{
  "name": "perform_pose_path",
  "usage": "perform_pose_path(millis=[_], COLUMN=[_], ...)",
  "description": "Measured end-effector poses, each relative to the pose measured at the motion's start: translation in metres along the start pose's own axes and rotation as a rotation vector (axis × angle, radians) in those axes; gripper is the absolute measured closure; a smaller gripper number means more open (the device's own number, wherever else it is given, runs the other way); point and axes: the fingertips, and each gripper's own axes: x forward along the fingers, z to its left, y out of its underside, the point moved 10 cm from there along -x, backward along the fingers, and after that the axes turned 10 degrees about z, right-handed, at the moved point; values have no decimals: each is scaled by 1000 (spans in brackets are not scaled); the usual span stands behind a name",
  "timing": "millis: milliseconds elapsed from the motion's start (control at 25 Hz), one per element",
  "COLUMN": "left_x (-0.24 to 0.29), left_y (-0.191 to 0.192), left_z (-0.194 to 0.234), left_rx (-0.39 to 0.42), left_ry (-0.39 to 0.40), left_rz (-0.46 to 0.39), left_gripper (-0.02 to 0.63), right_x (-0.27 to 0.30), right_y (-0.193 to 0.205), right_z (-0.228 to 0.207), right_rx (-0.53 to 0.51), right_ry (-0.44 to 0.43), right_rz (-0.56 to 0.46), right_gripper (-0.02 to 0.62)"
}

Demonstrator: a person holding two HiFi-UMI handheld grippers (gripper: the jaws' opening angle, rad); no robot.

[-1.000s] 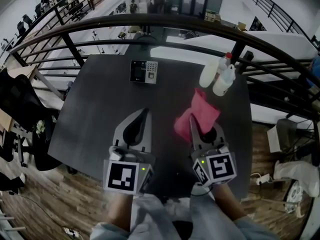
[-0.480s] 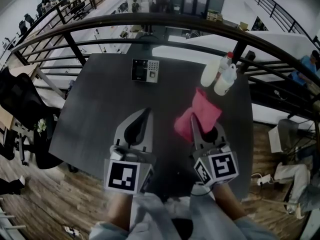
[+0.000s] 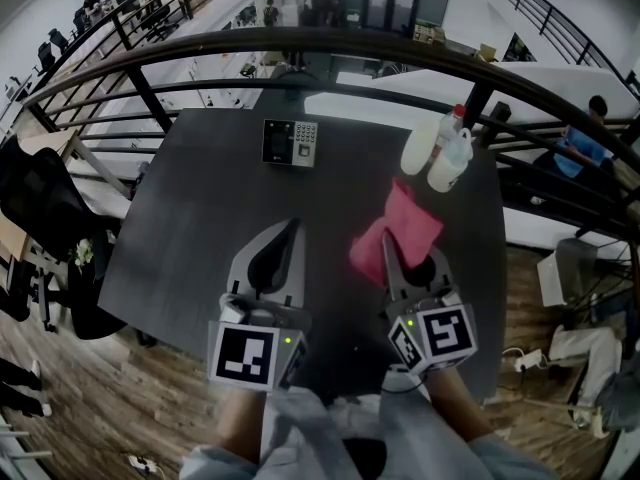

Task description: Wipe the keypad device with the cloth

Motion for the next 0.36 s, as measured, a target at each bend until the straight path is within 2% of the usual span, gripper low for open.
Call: perform_pose_path(millis=[360], left_x=[-4], left_y=[0], left_z=[1], left_rx=[-1], left_ry=[-7], left_rz=[2], left_gripper=[592], right_x=[-1], right_y=[3], right_z=[2], right_rx=[7], right_ry=[-7], right_rz=[8], right_gripper=[568])
